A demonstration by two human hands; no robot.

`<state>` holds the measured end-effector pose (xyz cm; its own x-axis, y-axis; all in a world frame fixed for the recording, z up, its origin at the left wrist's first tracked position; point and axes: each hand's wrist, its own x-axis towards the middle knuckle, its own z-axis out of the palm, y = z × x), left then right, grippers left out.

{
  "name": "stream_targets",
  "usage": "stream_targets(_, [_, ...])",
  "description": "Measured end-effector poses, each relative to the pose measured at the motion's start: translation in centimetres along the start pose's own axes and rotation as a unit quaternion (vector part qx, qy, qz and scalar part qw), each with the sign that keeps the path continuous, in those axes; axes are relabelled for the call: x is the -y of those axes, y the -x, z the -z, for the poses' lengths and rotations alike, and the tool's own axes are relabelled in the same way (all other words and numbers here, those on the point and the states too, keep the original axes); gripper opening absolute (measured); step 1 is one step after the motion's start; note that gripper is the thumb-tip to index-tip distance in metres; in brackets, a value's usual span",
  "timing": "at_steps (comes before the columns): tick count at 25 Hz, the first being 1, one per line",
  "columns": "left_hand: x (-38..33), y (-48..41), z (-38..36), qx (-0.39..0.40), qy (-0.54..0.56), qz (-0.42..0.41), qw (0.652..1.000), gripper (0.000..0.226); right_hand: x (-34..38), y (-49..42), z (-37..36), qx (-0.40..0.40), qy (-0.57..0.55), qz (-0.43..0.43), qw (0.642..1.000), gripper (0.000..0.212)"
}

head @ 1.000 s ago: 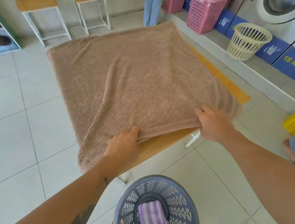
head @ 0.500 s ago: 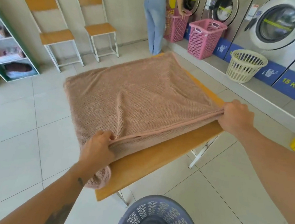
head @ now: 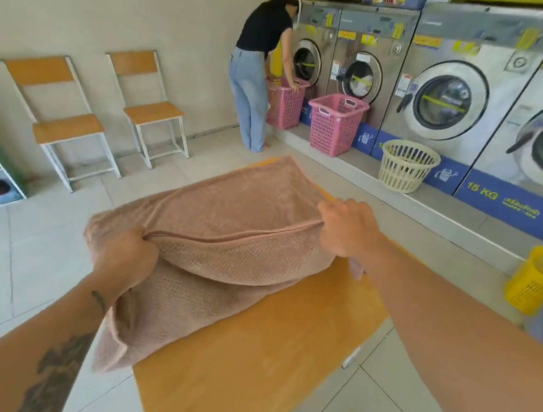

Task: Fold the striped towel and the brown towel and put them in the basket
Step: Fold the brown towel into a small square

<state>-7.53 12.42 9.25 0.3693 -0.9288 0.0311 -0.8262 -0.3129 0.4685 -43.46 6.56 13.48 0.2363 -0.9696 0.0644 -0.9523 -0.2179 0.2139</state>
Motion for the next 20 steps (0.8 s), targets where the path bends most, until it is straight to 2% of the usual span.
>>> stream_targets(2, [2.3, -3.6, -1.3, 0.014, -0.023, -0.06, 0.998, 0.016, 0.8, -2.4, -0.2, 0.019, 0.052, -0.022, 0.998, 0.017])
stream_targets(4, [4.7, -7.7, -2.7, 0.066, -0.046, -0.117, 0.99, 0.022, 0.9, -5.3, -0.8, 0.043, 0.113, -0.071, 0.99, 0.029])
stream_targets(7, [7.6, -12.1, -3.9, 0.103, -0.013, -0.159, 0.982, 0.024, 0.8, -9.6, -0.5, 0.042, 0.189, -0.124, 0.973, 0.033])
stream_targets(10, [9.6, -15.2, -3.9, 0.114, -0.008, -0.189, 0.975, 0.026, 2.4, -13.1, -0.2, 0.029, 0.19, -0.159, 0.968, 0.028])
stream_targets(14, [11.5, -18.0, -3.3, 0.086, -0.065, -0.175, 0.979, 0.036, 4.5, -16.2, 0.3, 0.033, 0.164, -0.227, 0.959, 0.023])
stream_targets(16, [11.8, -19.4, -2.9, 0.056, -0.079, -0.169, 0.981, 0.039, 5.3, -17.5, 0.5, 0.022, 0.117, -0.212, 0.97, 0.025])
stream_targets(20, [9.6, -21.7, -0.5, 0.022, -0.044, -0.157, 0.986, 0.027, 7.6, -21.1, 1.9, -0.016, 0.047, -0.147, 0.988, 0.03])
